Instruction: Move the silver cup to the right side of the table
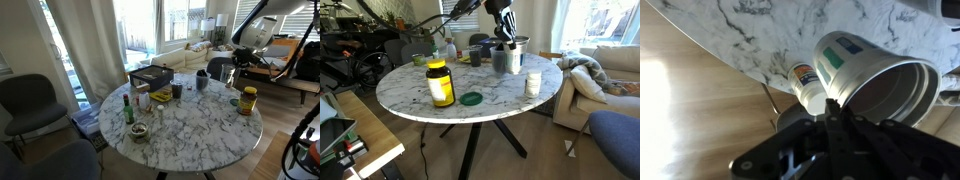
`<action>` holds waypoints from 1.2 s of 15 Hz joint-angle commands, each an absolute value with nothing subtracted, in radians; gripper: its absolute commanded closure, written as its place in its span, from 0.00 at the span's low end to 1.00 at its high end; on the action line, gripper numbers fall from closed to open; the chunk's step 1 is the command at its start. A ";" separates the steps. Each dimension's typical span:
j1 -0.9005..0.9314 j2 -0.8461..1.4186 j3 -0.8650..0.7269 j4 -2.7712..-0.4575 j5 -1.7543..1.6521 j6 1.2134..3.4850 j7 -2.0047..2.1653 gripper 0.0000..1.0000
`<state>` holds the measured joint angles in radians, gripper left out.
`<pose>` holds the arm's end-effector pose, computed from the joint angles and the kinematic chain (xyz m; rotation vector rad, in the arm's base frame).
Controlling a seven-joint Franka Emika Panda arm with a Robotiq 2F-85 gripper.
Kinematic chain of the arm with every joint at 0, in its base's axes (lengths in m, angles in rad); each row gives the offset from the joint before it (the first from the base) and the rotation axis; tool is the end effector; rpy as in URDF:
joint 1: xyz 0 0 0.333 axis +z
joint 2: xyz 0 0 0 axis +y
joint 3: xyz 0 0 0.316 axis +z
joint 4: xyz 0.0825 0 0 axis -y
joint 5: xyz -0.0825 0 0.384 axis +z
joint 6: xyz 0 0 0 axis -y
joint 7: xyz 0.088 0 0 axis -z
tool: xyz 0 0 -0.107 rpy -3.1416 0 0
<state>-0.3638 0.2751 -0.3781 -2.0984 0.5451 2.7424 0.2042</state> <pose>0.4400 -0.4200 0.3371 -2.2974 1.8864 -0.6595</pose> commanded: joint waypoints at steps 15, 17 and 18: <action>-0.303 0.450 -0.353 -1.995 0.358 2.834 0.449 0.99; -0.307 0.460 -0.348 -2.003 0.364 2.841 0.449 0.99; -0.308 0.461 -0.346 -2.009 0.365 2.840 0.447 0.99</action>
